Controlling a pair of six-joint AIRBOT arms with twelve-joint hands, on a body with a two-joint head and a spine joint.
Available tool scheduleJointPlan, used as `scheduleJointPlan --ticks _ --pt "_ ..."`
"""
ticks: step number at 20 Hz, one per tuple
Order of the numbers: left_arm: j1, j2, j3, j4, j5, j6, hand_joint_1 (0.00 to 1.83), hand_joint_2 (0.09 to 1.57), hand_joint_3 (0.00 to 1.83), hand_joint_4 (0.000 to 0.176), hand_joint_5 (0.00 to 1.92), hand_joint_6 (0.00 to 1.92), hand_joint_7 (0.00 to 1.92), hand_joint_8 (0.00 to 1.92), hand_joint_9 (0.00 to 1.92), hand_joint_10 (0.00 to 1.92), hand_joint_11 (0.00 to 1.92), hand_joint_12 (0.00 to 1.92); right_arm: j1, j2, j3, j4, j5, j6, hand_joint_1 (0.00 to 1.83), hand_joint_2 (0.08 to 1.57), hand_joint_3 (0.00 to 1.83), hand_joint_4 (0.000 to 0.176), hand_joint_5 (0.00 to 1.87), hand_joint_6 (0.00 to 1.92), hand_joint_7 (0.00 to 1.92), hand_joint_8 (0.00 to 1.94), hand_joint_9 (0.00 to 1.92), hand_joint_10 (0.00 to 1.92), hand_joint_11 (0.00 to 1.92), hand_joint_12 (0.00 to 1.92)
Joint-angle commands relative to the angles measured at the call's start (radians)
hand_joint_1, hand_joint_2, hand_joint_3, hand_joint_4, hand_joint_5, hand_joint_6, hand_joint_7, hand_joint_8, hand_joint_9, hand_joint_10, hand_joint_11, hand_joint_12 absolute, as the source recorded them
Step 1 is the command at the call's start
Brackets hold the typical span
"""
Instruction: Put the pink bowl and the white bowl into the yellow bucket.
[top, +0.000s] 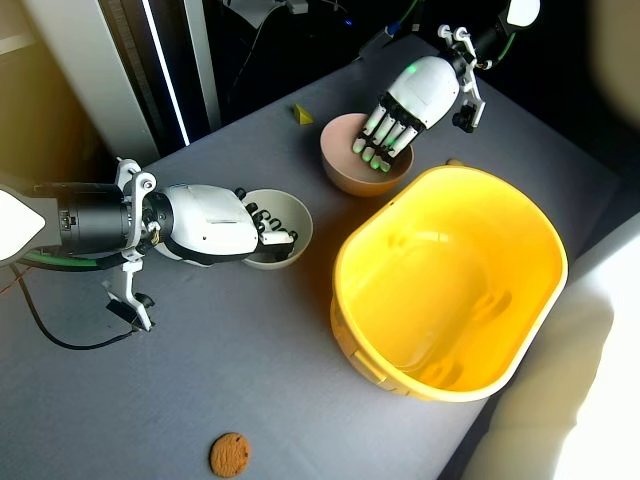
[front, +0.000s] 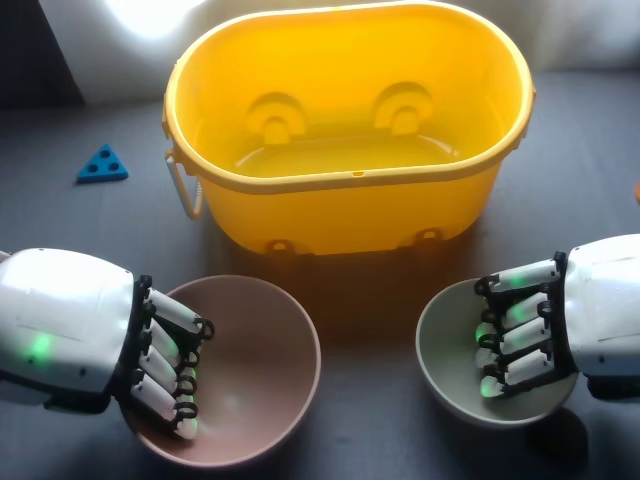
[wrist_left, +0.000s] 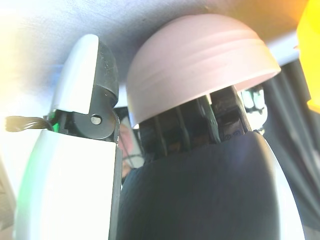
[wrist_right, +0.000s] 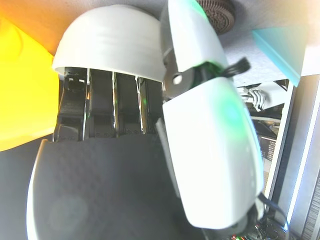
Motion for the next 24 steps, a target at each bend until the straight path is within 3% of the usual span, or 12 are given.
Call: scheduleJointPlan --ticks 1,2,3,4,5,6,7,8,15,16,18,24 --pt "0.001 0.01 -0.003 -0.053 -0.063 0.003 1.44 1.12 0.0 0.0 0.86 1.04 1.03 0.81 0.98 0.8 0.64 1.39 0.009 0.007 0.002 0.045 0.068 -0.002 1.36 1.13 0.0 0.0 0.82 0.95 0.91 0.76 0.88 0.93 0.55 1.04" --pt "0.002 0.01 -0.004 -0.053 -0.062 0.003 1.49 1.1 0.0 0.0 0.92 1.02 1.05 0.86 1.0 0.97 0.68 1.49 0.009 0.007 0.002 0.045 0.068 -0.002 1.36 1.16 0.0 0.0 0.75 1.28 0.87 1.08 0.89 1.22 0.68 1.08" --pt "0.002 0.01 -0.005 -0.053 -0.062 0.003 1.49 1.1 0.0 0.0 0.92 1.02 1.05 0.86 1.0 0.97 0.68 1.49 0.009 0.007 0.002 0.045 0.069 -0.002 1.36 1.17 0.0 0.0 0.74 1.3 0.87 1.1 0.89 1.24 0.68 1.09" --pt "0.002 0.011 -0.005 -0.053 -0.062 0.003 1.49 1.09 0.0 0.0 0.96 0.99 1.06 0.81 1.03 0.92 0.72 1.47 0.009 0.007 0.002 0.045 0.069 -0.002 1.46 1.15 0.0 0.0 0.71 1.25 0.88 1.05 0.95 1.07 0.73 1.5" --pt "0.002 0.011 -0.006 -0.053 -0.062 0.003 1.41 1.07 0.0 0.0 0.99 0.95 1.09 0.75 1.06 0.93 0.83 1.11 0.009 0.007 0.002 0.045 0.069 -0.002 1.49 1.13 0.0 0.0 0.74 1.2 0.94 0.94 1.01 0.95 0.75 1.57" --pt "0.002 0.011 -0.006 -0.053 -0.062 0.003 1.41 1.07 0.0 0.0 0.99 0.95 1.09 0.75 1.06 0.93 0.83 1.11 0.009 0.007 0.002 0.045 0.07 -0.002 1.49 1.13 0.0 0.0 0.74 1.2 0.94 0.94 1.01 0.95 0.75 1.57" --pt "0.002 0.012 -0.006 -0.052 -0.062 0.003 1.39 1.06 0.0 0.0 1.01 0.93 1.11 0.72 1.06 0.93 0.89 0.88 0.009 0.007 0.002 0.045 0.07 -0.002 1.39 1.12 0.0 0.0 0.74 1.21 1.03 0.91 1.05 1.01 0.85 1.02" --pt "0.002 0.013 -0.007 -0.052 -0.063 0.003 1.39 1.06 0.0 0.0 1.02 0.89 1.12 0.71 1.06 0.95 0.89 0.87 0.009 0.007 0.002 0.045 0.071 -0.002 1.38 1.13 0.0 0.0 0.72 1.24 0.99 0.95 1.0 1.07 0.86 0.96" --pt "-0.036 0.044 -0.023 -0.065 -0.114 -0.016 1.38 1.09 0.0 0.0 0.88 1.06 1.08 0.82 0.99 1.04 0.78 0.96 0.014 0.012 0.002 0.045 0.129 -0.002 1.38 1.12 0.0 0.0 0.77 1.19 0.98 0.94 1.04 1.02 0.89 0.88" --pt "-0.042 0.051 -0.027 -0.069 -0.123 -0.021 1.38 1.1 0.0 0.0 0.87 1.07 1.08 0.82 0.99 1.06 0.74 1.01 0.018 0.017 0.002 0.045 0.155 -0.002 1.47 1.11 0.0 0.0 0.77 1.13 0.99 0.9 1.08 0.88 0.79 1.39" --pt "-0.057 0.066 -0.034 -0.078 -0.141 -0.03 1.39 1.08 0.0 0.0 0.91 0.98 1.1 0.78 1.01 1.04 0.72 1.05 0.028 0.029 0.002 0.053 0.213 -0.001 1.38 1.11 0.0 0.0 0.8 1.16 1.01 0.9 1.04 0.99 0.85 0.98" --pt "-0.121 0.107 -0.034 -0.11 -0.203 -0.114 1.38 1.09 0.0 0.0 0.92 1.04 1.06 0.82 0.98 1.05 0.73 1.02 0.057 0.05 0.002 0.079 0.291 0.007 1.38 1.11 0.0 0.0 0.78 1.19 1.01 0.89 1.05 1.0 0.87 0.91"
